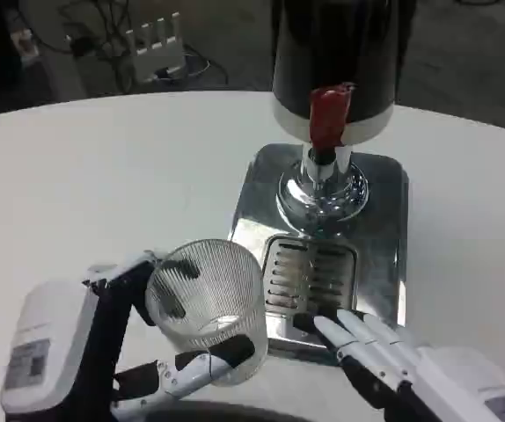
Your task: Grasp the cup under the faucet to collect the drink, then remove the cup.
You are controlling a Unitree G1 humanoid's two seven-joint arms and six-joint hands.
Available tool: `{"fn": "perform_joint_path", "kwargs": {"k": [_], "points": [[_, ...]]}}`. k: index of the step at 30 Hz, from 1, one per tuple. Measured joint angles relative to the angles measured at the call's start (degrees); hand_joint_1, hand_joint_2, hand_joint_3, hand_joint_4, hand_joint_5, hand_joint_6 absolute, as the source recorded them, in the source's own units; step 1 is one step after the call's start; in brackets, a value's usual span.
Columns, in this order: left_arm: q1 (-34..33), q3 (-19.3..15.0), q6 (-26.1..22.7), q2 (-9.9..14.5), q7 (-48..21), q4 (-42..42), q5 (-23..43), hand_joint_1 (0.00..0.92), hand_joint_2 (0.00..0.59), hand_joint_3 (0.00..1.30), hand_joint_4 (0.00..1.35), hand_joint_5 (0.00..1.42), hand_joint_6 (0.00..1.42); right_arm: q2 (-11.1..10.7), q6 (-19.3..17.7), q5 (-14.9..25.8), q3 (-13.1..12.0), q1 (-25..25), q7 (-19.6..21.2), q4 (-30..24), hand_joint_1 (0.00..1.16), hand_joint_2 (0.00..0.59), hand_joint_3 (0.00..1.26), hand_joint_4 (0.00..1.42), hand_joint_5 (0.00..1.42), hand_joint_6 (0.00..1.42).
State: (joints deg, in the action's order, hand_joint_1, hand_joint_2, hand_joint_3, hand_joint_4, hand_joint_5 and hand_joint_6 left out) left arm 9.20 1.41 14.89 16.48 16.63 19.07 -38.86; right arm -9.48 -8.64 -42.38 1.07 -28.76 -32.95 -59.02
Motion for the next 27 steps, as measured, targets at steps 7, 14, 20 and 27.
{"fn": "perform_joint_path", "kwargs": {"k": [7,14,20,27], "points": [[0.01,0.02,0.0,0.01,0.0,0.06,-0.07,0.264,0.082,0.73,0.84,0.77,0.44,0.0,-0.4,0.03,-0.38,0.0,-0.14,0.0,0.53,0.455,0.06,0.0,0.0,0.0],[0.0,0.3,0.0,0.0,-0.01,0.09,-0.35,0.264,0.082,0.73,0.84,0.76,0.44,0.23,-0.49,0.0,-0.1,-0.01,-0.89,0.0,0.53,0.455,0.06,0.0,0.0,0.0],[-0.34,-0.02,0.52,0.01,0.01,-0.76,0.07,0.264,0.082,0.73,0.84,0.76,0.45,1.17,-1.19,0.04,-0.8,-1.14,-0.89,0.0,0.53,0.455,0.06,0.0,0.0,0.0],[-2.18,-2.58,2.82,0.66,1.55,-5.87,0.31,0.257,0.081,0.73,0.84,0.77,0.46,2.09,-1.52,-0.63,-0.05,-1.29,-1.07,0.0,0.53,0.454,0.06,0.0,0.0,0.0]]}}
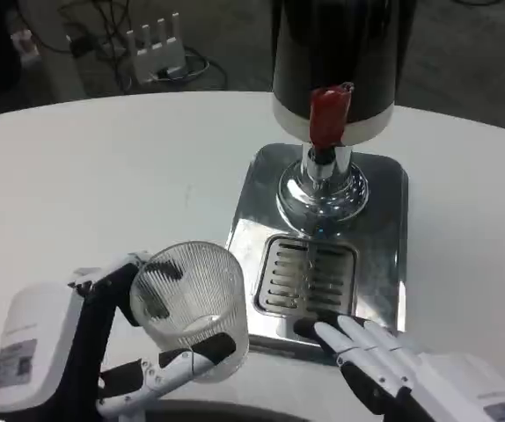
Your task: Grasp the cup under the faucet to collect the drink, then remove the cup.
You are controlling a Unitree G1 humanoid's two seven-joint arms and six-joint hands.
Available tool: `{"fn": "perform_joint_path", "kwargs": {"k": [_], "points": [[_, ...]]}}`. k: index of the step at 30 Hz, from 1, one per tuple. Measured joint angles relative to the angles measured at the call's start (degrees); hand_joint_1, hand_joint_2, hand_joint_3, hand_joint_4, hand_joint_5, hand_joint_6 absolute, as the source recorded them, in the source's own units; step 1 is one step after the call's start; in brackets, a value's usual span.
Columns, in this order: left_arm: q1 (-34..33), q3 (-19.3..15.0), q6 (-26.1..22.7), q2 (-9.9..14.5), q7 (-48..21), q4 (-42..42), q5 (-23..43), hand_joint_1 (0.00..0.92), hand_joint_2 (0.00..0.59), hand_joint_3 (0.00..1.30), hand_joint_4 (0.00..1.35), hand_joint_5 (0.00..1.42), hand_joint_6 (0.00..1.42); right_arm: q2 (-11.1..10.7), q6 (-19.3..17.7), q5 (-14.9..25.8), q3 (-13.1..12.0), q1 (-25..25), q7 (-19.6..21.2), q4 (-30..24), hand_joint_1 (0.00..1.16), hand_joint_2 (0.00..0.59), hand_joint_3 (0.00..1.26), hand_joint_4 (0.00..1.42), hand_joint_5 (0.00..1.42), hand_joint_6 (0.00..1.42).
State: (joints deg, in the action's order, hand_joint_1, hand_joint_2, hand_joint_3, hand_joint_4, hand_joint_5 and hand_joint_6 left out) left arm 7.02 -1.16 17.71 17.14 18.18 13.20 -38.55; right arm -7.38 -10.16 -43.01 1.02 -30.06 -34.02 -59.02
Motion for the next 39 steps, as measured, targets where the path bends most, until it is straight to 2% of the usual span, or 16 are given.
{"fn": "perform_joint_path", "kwargs": {"k": [9,13,17,28,33,39], "points": [[-9.43,-0.74,0.79,0.86,0.52,-7.97,2.03,0.246,0.081,0.73,0.84,0.78,0.48,0.54,0.04,-0.28,-0.79,-0.02,-0.56,-0.02,0.53,0.46,0.07,0.0,0.0,0.0],[-15.38,-0.17,-0.09,0.84,0.26,-12.53,2.26,0.245,0.081,0.73,0.84,0.79,0.48,0.83,0.04,0.06,-1.55,-0.6,-0.55,-0.04,0.53,0.461,0.07,0.0,0.0,0.0],[-17.88,0.59,-0.37,0.63,0.28,-14.85,2.18,0.245,0.081,0.73,0.84,0.79,0.48,1.26,0.01,0.47,-1.77,-1.33,-0.54,-0.04,0.53,0.461,0.07,0.0,0.0,0.0],[-26.37,4.49,-2.2,0.6,1.31,-25.85,1.61,0.245,0.08,0.73,0.84,0.79,0.48,1.48,-0.64,1.94,-3.14,-2.8,-0.16,-0.05,0.54,0.462,0.07,0.0,0.0,0.0],[-30.39,6.66,-2.46,0.7,1.86,-32.31,1.62,0.245,0.08,0.73,0.84,0.79,0.48,1.35,-0.7,2.94,-5.27,-2.93,0.16,-0.05,0.54,0.462,0.07,0.0,0.0,0.0],[-34.92,8.98,-2.46,0.41,3.97,-38.28,1.58,0.245,0.08,0.73,0.84,0.8,0.48,1.11,-0.69,3.17,-5.06,-2.06,0.14,-0.05,0.54,0.462,0.07,0.0,0.0,0.0]]}}
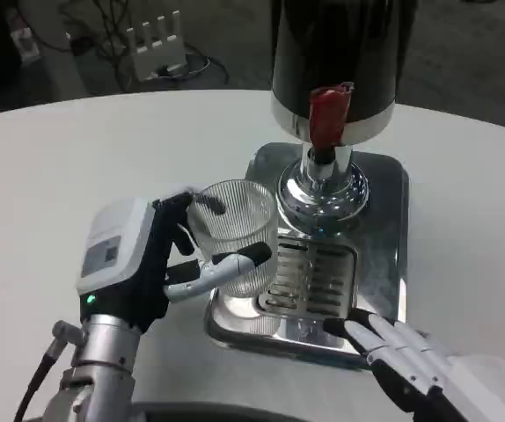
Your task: Grasp the cup under the faucet to collect the drink, then remove the cup.
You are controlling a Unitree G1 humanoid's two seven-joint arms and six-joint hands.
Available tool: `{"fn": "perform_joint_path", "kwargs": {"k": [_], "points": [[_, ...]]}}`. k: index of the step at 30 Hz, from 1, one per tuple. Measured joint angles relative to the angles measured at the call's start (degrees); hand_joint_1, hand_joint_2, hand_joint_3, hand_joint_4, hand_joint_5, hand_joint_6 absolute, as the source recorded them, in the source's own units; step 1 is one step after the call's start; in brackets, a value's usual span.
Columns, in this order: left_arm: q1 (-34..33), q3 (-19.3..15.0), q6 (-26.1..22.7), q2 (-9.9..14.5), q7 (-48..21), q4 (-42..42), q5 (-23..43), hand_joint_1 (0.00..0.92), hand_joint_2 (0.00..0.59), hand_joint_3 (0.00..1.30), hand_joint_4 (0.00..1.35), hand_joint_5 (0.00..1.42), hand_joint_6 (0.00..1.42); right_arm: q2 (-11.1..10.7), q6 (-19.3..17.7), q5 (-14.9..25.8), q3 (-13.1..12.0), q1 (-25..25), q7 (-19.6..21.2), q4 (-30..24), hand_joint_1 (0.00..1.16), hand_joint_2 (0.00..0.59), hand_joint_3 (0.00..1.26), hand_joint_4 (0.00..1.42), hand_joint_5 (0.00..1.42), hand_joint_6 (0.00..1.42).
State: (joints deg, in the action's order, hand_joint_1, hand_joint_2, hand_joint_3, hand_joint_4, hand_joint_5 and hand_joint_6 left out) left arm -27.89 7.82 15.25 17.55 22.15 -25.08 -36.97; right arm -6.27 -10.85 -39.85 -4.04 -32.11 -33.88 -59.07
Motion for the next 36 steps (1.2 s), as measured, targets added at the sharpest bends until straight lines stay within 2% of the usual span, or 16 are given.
{"fn": "perform_joint_path", "kwargs": {"k": [12,18,23,30,36], "points": [[-6.95,2.62,-0.36,-1.12,1.9,-8.08,0.18,0.245,0.08,0.73,0.84,0.8,0.48,-0.04,0.58,-0.45,1.51,-0.19,0.0,0.0,0.54,0.462,0.07,0.0,0.0,0.0],[-10.39,5.11,-0.56,-3.27,2.61,-11.58,0.16,0.242,0.081,0.73,0.84,0.8,0.48,-0.06,0.73,-0.73,1.76,-0.4,0.0,-0.01,0.54,0.462,0.07,0.0,0.0,0.0],[-11.16,6.67,-1.08,-4.42,3.04,-11.92,0.13,0.236,0.083,0.73,0.84,0.8,0.48,-0.06,1.27,-0.86,2.12,-0.36,0.01,0.0,0.54,0.462,0.07,0.0,0.0,0.0],[-11.16,7.22,-1.62,-4.49,3.05,-11.92,0.01,0.233,0.083,0.73,0.84,0.8,0.48,-0.08,1.34,-1.01,2.55,-0.37,0.03,0.0,0.54,0.462,0.07,0.0,0.0,0.0],[-12.01,9.02,-2.05,-4.9,3.53,-12.91,-1.46,0.233,0.083,0.73,0.84,0.8,0.48,0.09,1.21,-0.95,2.08,-1.62,0.34,0.0,0.54,0.462,0.07,0.0,0.0,0.0]]}}
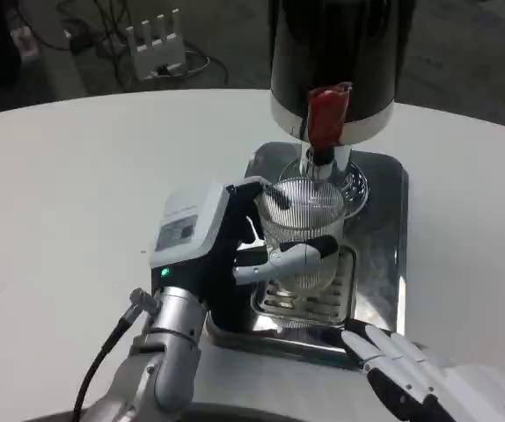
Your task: Grasp the cup under the faucet to collect the drink, then remove the cup.
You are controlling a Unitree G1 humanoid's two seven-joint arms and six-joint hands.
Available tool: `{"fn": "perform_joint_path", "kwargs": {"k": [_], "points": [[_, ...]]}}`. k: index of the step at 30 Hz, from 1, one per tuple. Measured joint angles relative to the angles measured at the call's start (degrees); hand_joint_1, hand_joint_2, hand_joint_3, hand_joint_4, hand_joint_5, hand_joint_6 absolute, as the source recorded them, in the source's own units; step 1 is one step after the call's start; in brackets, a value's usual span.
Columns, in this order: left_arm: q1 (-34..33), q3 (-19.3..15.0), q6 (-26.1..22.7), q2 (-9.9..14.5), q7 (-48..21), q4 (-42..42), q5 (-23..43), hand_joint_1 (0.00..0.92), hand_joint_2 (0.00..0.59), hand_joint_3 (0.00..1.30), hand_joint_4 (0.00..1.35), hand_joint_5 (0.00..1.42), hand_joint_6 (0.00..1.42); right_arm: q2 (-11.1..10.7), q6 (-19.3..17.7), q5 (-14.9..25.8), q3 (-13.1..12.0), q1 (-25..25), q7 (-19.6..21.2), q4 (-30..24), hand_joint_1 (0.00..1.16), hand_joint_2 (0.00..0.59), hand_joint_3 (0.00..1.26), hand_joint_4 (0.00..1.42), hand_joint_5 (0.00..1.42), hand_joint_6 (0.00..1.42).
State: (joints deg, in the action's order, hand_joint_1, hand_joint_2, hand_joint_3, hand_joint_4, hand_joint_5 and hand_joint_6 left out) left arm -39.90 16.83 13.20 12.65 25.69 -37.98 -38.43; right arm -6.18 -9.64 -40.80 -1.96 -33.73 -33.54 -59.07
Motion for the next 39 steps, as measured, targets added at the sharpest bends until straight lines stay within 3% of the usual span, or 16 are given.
{"fn": "perform_joint_path", "kwargs": {"k": [17,22,27,30,34,39], "points": [[-1.1,0.71,-0.03,0.24,0.3,-0.73,-0.45,0.232,0.083,0.73,0.82,0.8,0.48,0.92,-1.51,1.13,-1.6,-0.37,0.4,0.0,0.54,0.462,0.08,0.0,0.0,0.0],[-0.66,0.69,0.0,0.39,0.3,0.37,-0.37,0.205,0.085,0.65,0.79,0.78,0.48,1.06,-1.59,1.12,-1.58,-0.25,0.49,0.0,0.54,0.462,0.08,0.0,0.0,0.0],[-0.02,0.47,0.48,0.66,0.31,0.44,-0.16,0.142,0.065,0.48,0.56,0.5,0.32,1.13,-1.58,1.12,-1.49,-0.23,0.5,0.0,0.54,0.462,0.08,0.0,0.0,0.0],[-0.04,-0.08,2.12,0.74,0.39,0.39,0.59,0.122,0.062,0.48,0.53,0.48,0.29,1.19,-1.57,1.12,-1.38,-0.26,0.55,0.0,0.54,0.462,0.08,0.0,0.0,0.0],[-0.06,-0.22,3.32,0.75,0.84,0.18,1.76,0.121,0.06,0.46,0.36,0.39,0.27,1.17,-1.55,1.13,-1.5,-0.29,0.59,0.0,0.54,0.462,0.08,0.0,0.0,0.0],[-0.06,-0.21,4.03,0.75,0.86,-0.68,1.89,0.118,0.05,0.38,0.3,0.36,0.26,1.11,-0.79,1.13,-1.23,-0.16,0.58,0.0,0.54,0.462,0.08,0.0,0.0,0.0]]}}
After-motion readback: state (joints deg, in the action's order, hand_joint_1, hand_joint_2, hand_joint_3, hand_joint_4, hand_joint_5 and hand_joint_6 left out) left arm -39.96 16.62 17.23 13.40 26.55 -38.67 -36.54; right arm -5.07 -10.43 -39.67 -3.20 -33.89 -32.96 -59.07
